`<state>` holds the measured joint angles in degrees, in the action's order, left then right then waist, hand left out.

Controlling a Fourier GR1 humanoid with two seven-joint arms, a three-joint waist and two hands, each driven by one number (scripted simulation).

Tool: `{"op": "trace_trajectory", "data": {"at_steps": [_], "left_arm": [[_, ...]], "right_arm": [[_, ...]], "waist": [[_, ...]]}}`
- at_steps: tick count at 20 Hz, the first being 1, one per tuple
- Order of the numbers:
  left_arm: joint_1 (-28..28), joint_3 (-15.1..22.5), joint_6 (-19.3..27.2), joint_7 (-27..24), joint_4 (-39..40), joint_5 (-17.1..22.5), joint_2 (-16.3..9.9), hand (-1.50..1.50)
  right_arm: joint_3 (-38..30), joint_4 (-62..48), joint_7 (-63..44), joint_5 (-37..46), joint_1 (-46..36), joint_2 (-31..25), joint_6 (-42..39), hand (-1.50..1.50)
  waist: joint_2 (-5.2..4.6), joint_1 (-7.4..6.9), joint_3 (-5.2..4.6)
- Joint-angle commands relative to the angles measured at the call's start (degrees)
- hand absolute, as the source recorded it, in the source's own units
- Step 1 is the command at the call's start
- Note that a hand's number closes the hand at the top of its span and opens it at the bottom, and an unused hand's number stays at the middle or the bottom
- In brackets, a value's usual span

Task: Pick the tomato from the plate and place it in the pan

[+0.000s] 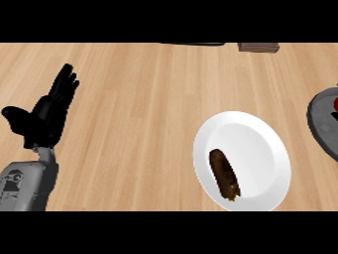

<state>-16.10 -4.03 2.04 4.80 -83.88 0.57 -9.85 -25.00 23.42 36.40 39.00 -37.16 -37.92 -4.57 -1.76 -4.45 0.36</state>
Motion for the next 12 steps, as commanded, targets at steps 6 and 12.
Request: {"op": "trace_trajectory", "data": {"at_steps": [6,12], "left_arm": [[1.82,0.43,1.18,-2.64,0.73,-1.17,1.34,0.0],[1.34,0.1,1.27,1.26,-1.75,-0.94,0.33,0.0]], "right_arm": [[-1.12,-10.22,9.96,-0.91,-2.11,-1.18,-5.55,-1.5],[-10.01,-12.55,13.94,-9.98,-3.15,-3.23,-10.06,-1.5]], "waist": [[0.1,0.86,0.07],[0.82,1.88,0.03]]}}
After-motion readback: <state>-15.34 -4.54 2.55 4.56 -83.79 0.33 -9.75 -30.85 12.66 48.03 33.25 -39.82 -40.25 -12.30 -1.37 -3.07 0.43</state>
